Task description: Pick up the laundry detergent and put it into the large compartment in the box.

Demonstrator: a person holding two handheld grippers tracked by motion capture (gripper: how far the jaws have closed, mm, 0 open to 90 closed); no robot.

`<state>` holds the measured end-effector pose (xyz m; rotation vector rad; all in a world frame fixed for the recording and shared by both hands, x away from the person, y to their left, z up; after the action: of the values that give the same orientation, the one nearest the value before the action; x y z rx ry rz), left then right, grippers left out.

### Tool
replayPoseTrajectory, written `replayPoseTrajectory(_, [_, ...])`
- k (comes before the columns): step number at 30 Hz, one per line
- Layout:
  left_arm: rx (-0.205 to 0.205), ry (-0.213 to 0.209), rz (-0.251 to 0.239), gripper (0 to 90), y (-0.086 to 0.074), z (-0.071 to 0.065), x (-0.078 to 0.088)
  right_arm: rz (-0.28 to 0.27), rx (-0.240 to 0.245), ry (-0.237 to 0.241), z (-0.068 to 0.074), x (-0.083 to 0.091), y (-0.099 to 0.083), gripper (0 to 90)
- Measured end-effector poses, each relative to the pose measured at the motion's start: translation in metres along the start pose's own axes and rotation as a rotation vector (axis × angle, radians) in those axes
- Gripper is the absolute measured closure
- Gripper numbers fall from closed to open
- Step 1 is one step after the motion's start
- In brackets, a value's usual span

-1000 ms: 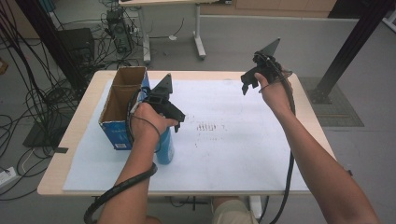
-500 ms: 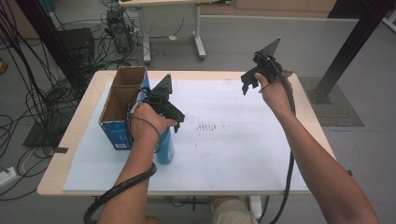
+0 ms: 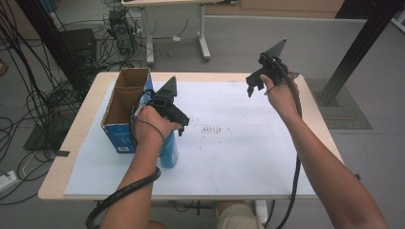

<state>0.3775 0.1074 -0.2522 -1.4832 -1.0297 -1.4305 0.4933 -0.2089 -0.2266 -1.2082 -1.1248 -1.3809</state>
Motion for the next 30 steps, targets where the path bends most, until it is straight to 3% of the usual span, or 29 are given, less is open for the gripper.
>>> replayPoseTrajectory(19, [0.0,0.007,0.01,14.5,-0.0003,0.0016,-0.0054,0.005,-0.001,-0.003,0.0007,-0.0016,0.0012,4.8])
replayPoseTrajectory(30, [-0.007,0.014,-0.001,24.7,-0.0029,0.0021,-0.0051,0.005,-0.001,-0.006,0.0017,-0.0023,0.001,4.8])
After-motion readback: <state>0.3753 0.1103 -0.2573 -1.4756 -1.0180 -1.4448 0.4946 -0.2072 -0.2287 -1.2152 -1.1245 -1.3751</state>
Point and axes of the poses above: each handheld gripper's, and its own axes: x roughly backward along the jaws, y roughly out of its top, z roughly to its left, the point moved 9 cm from there along -x, roughly forward along the jaws, and after that the axes turned 11 degrees about -x, right-handed, at the moved point
